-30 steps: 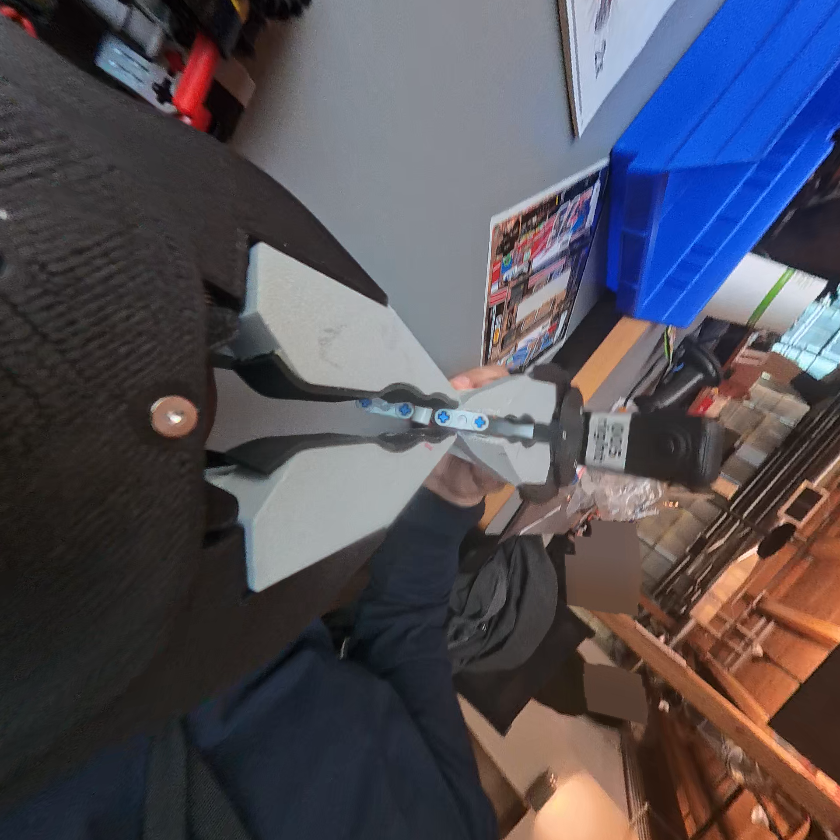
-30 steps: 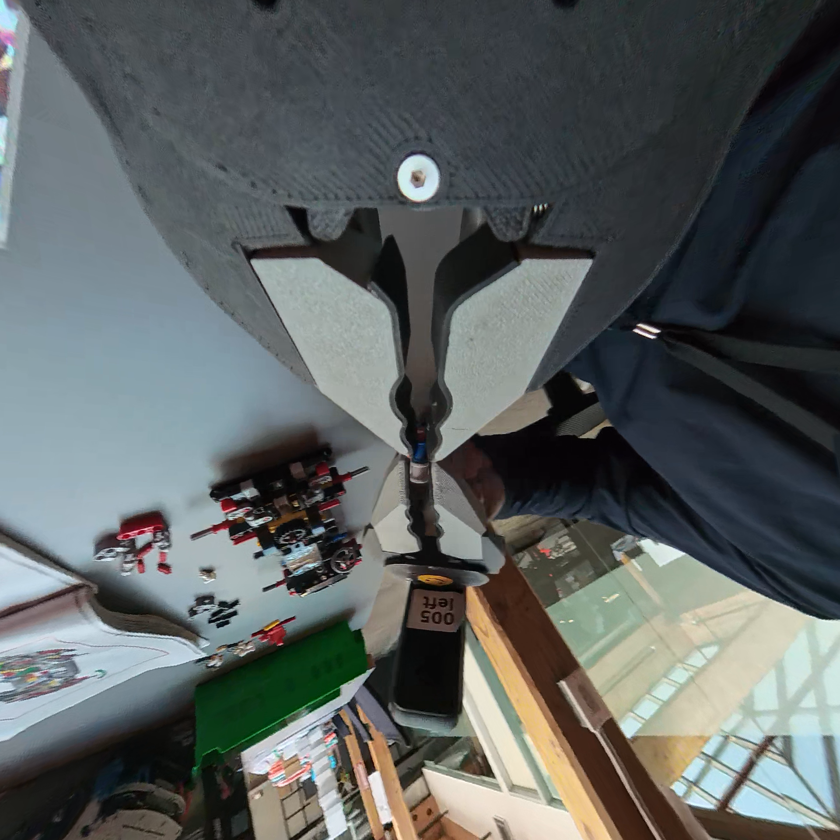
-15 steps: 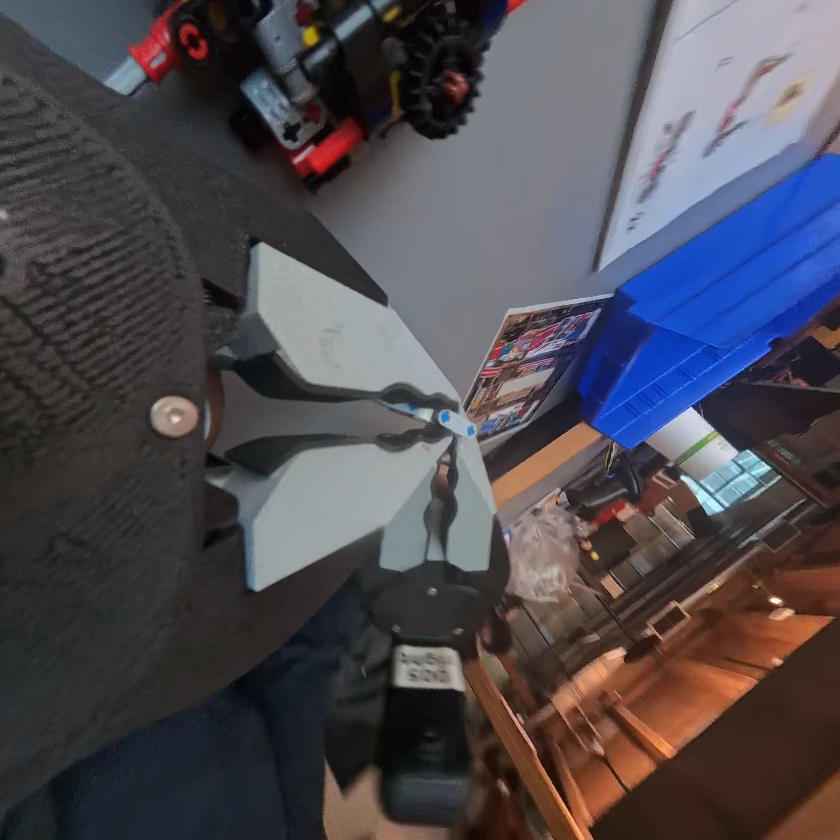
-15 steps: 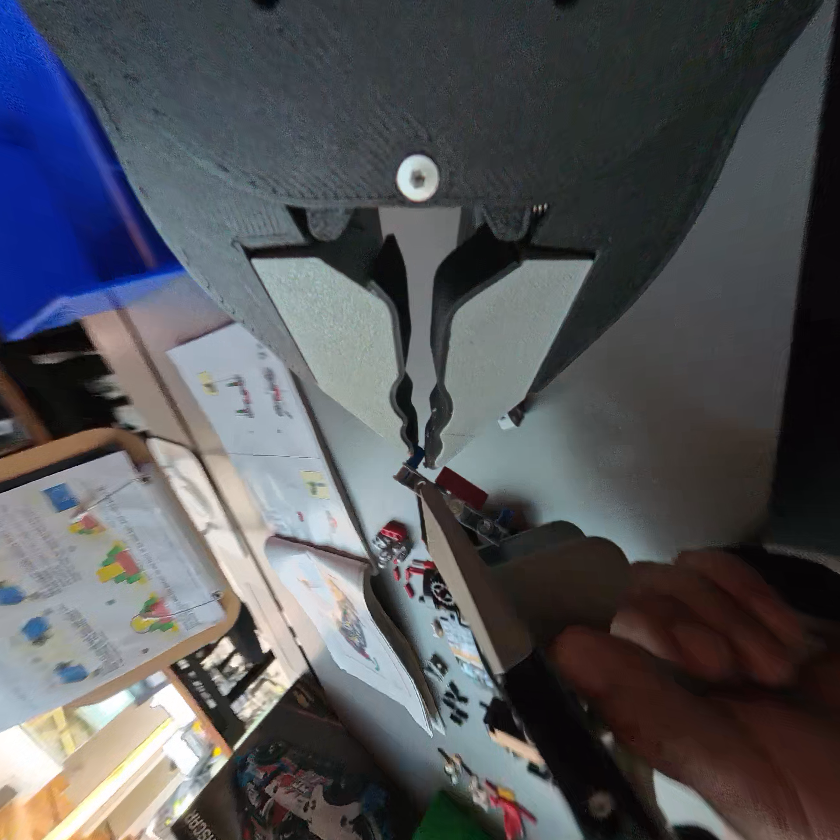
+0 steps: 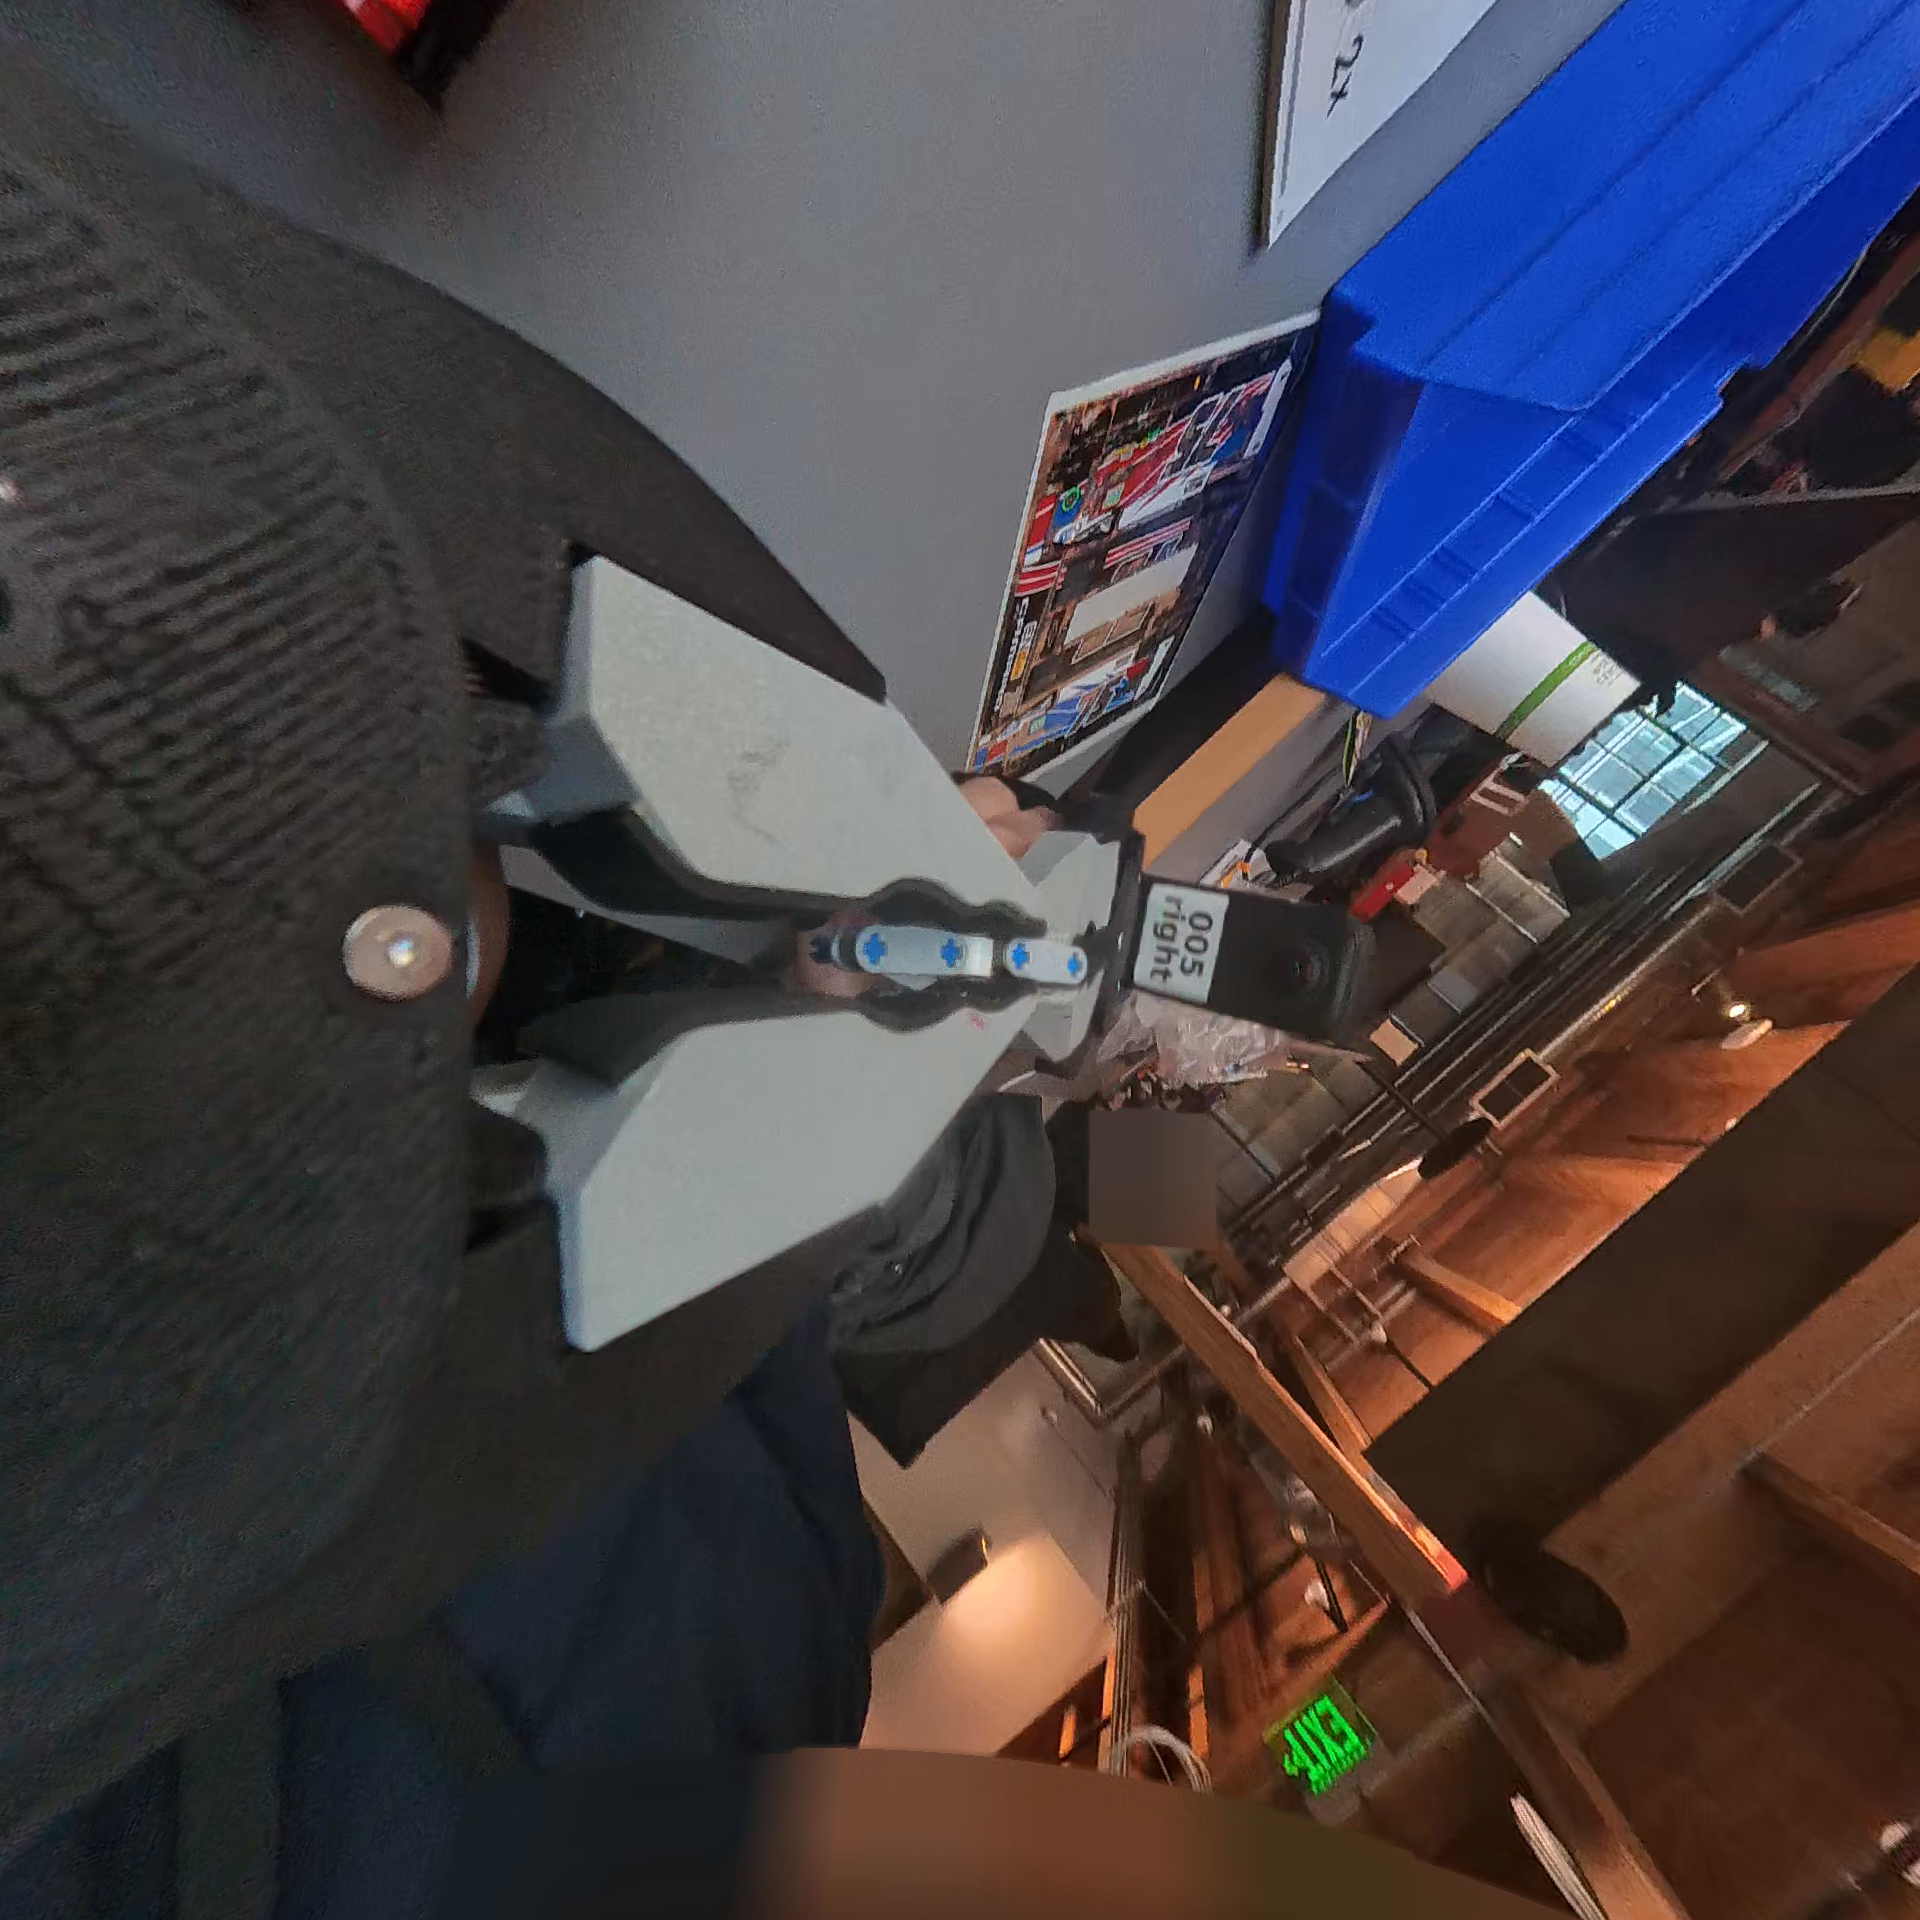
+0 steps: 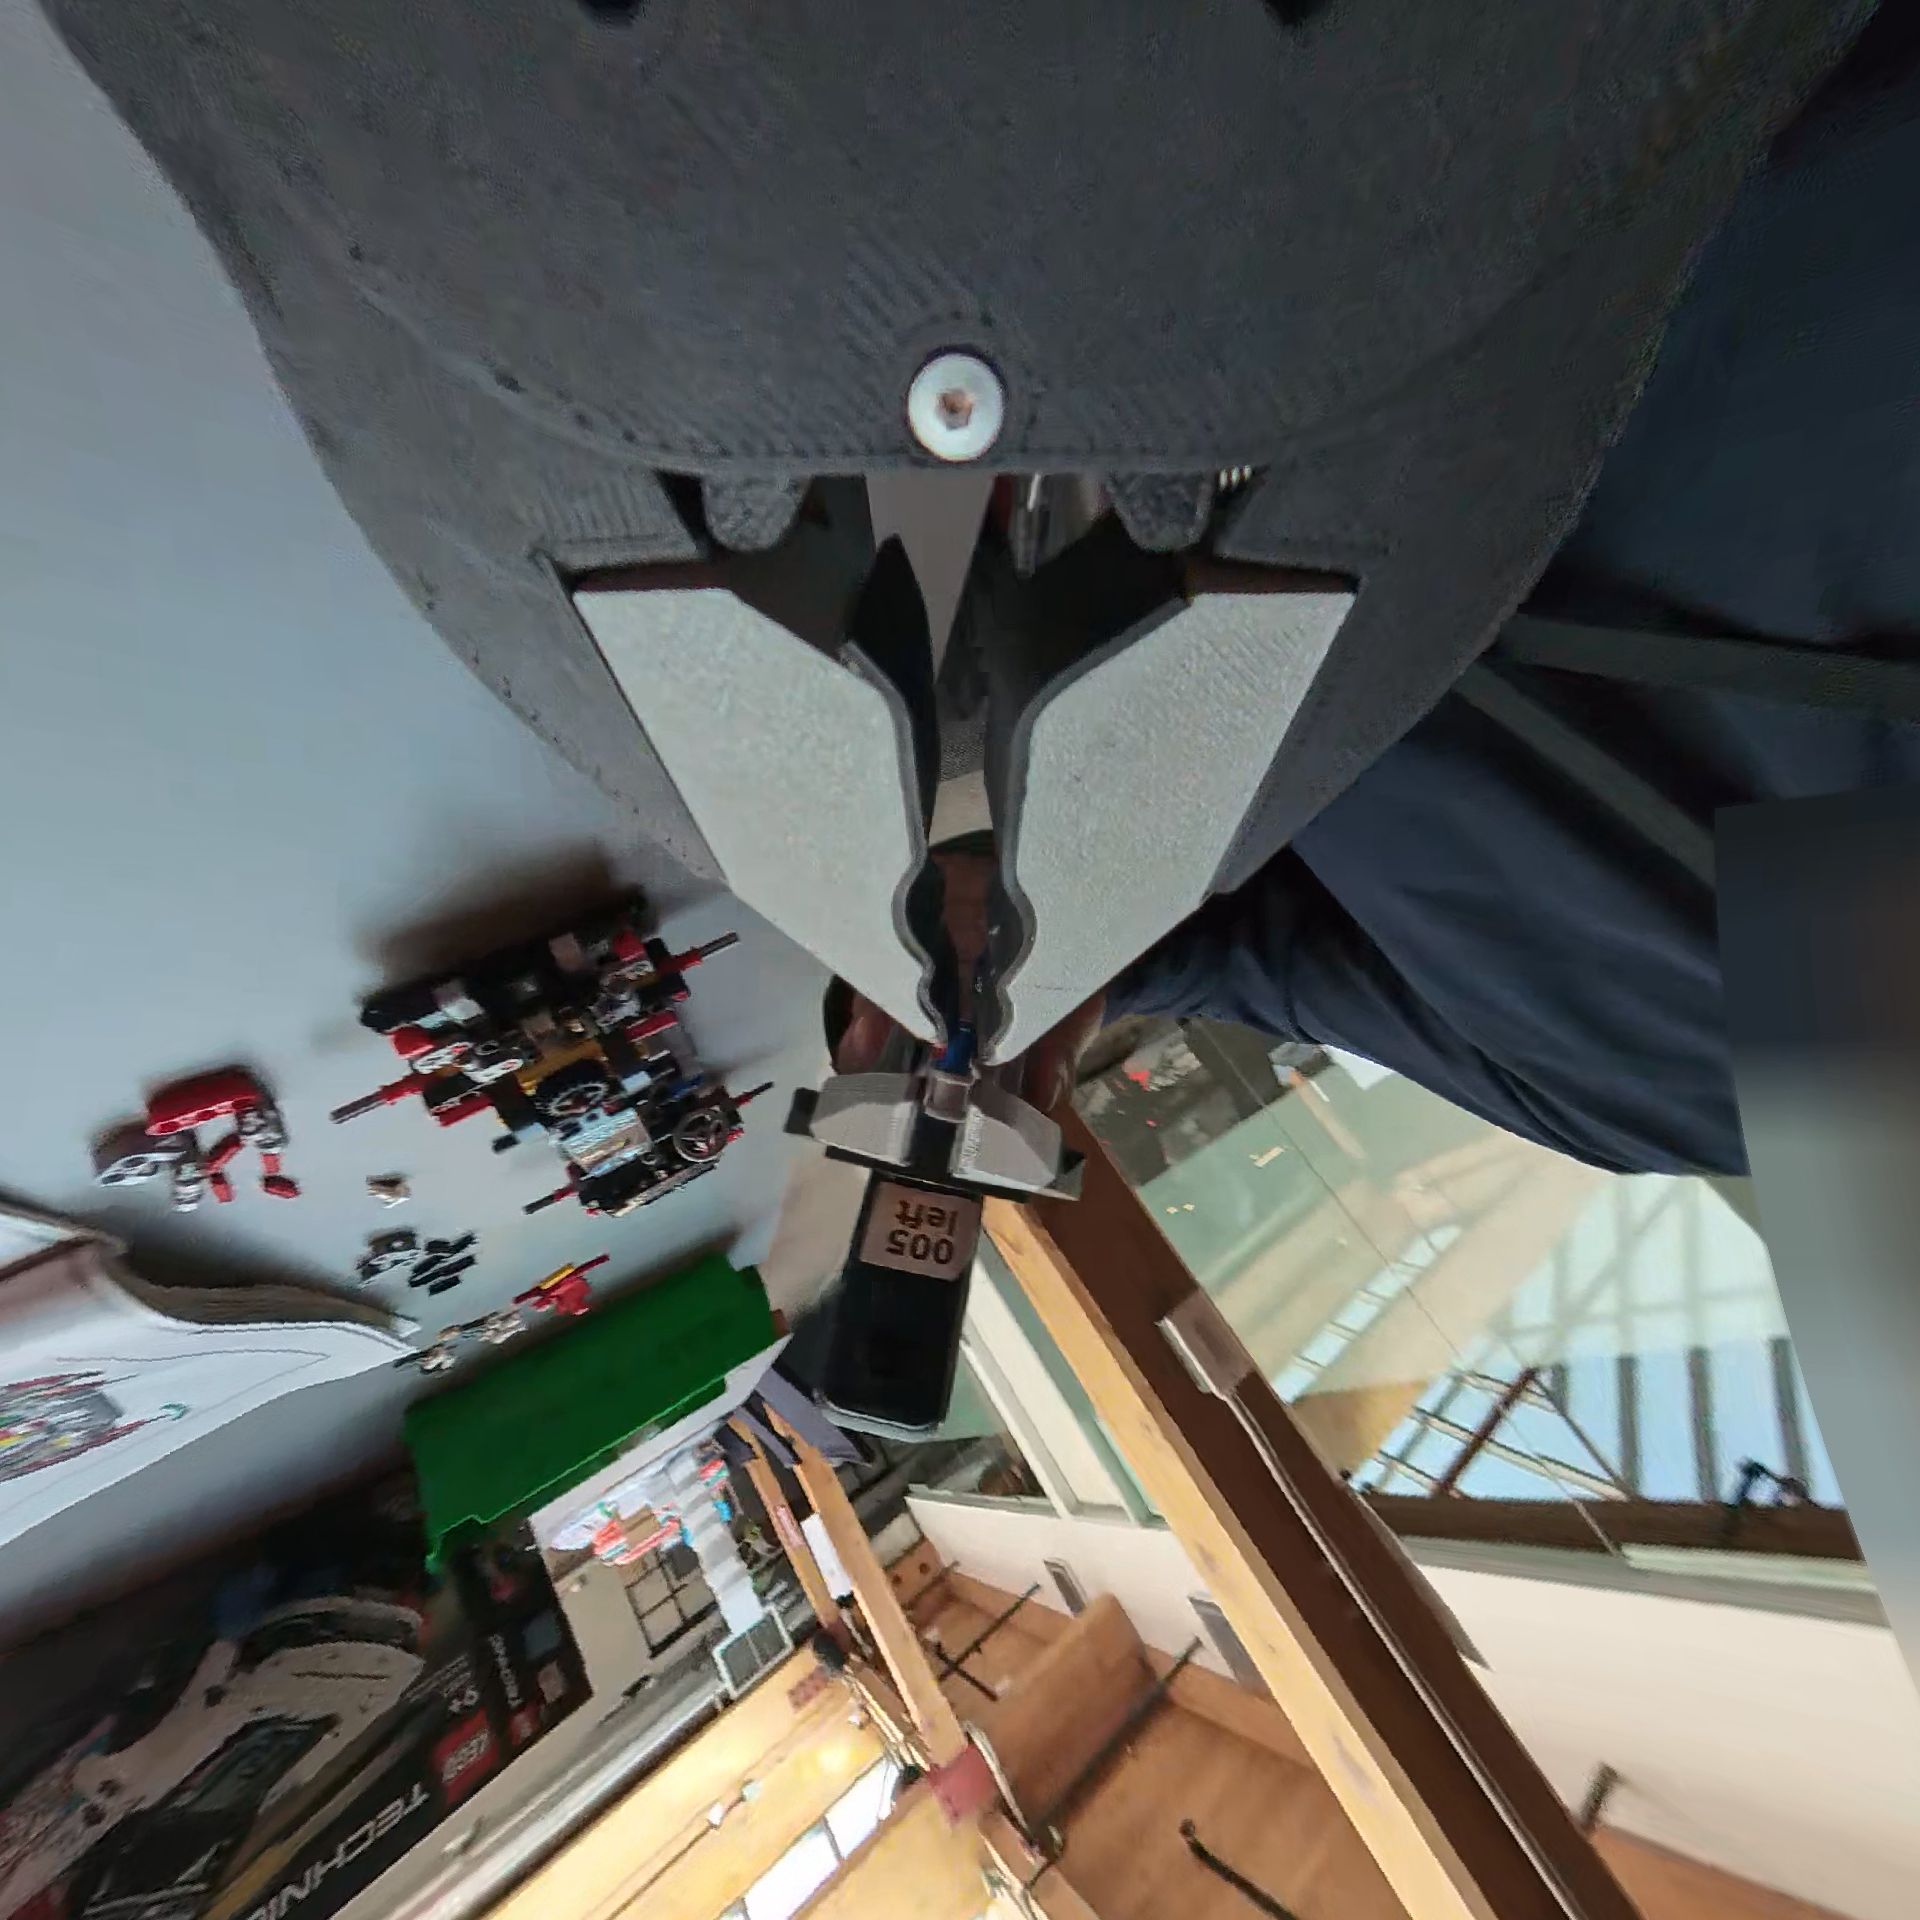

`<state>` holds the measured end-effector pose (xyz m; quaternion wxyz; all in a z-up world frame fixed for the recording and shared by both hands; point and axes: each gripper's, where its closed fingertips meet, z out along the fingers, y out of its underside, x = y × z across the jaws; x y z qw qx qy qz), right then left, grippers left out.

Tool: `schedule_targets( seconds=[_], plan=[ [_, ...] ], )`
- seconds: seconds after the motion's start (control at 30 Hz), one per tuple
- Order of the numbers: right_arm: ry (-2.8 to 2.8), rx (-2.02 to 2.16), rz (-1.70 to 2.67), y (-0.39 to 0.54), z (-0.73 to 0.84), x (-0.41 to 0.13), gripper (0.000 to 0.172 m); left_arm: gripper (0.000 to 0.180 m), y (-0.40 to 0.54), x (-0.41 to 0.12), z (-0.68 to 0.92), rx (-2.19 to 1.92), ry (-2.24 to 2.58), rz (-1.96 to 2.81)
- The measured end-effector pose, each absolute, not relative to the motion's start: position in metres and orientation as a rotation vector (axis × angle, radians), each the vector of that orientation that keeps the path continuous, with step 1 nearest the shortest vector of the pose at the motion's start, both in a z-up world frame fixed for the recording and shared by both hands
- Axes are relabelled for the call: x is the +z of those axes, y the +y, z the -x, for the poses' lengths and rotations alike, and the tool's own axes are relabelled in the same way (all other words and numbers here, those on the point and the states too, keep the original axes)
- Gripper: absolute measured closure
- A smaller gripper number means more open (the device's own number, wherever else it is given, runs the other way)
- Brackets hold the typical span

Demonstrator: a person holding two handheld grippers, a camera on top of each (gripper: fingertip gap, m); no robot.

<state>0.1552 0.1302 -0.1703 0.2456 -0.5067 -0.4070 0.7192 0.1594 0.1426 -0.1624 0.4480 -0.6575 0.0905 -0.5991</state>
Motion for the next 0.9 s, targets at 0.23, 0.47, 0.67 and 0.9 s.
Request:
schedule_targets(
  seconds=[0.23,0.47,0.67,0.9],
  plan=[
    [-1.264,1.77,1.406,0.127,-0.154,-0.18,0.171,0.176,0.136,-0.171,-0.159,-1.55,0.357,1.685],
    [-1.5,1.473,1.419,0.116,-0.151,-0.198,0.171,0.175,0.125,-0.188,-0.165,-1.304,0.655,1.834],
    [-1.544,0.93,1.367,0.139,-0.149,-0.206,0.172,0.175,0.143,-0.193,-0.161,-1.269,0.385,1.835],
    [-1.6,0.305,1.158,0.15,-0.149,-0.216,0.172,0.177,0.151,-0.202,-0.156,-1.525,0.022,1.815]
  ],
)
